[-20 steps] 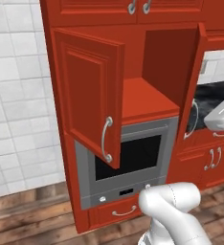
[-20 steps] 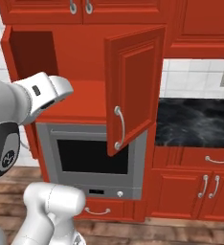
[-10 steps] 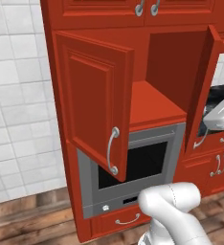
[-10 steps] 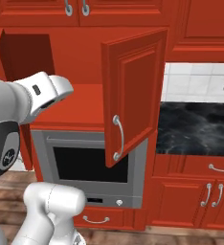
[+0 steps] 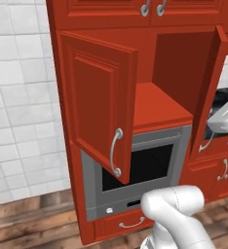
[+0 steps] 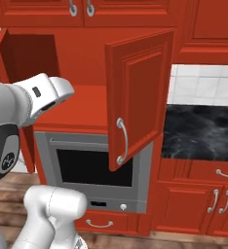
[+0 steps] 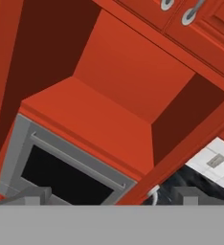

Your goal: Close all open cabinet doors.

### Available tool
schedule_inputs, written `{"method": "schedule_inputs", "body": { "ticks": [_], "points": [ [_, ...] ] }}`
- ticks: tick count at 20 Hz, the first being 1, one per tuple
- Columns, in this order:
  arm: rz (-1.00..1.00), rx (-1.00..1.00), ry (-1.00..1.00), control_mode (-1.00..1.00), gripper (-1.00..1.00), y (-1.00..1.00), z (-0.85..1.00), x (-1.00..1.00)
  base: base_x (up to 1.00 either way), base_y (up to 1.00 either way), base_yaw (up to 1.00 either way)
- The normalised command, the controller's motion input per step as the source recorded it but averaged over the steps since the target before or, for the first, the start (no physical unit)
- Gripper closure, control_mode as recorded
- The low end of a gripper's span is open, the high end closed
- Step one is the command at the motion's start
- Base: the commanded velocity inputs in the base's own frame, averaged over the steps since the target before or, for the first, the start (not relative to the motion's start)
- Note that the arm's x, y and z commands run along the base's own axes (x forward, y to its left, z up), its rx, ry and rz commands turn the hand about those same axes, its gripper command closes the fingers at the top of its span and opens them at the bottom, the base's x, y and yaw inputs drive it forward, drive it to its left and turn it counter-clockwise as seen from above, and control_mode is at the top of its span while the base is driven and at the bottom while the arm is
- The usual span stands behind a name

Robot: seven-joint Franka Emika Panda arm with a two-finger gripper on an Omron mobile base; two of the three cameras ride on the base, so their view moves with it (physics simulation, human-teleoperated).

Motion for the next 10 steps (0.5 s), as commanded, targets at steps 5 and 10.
{"method": "schedule_inputs", "body": {
  "ticks": [5, 10],
  "points": [
    [0.0, 0.0, 0.0, 1.0, -1.0, 0.0, 0.0, 0.0, 0.0, -0.21, 0.12],
    [0.0, 0.0, 0.0, 1.0, -1.0, 0.0, 0.0, 0.0, 0.0, -0.3, 0.13]
  ]
}}
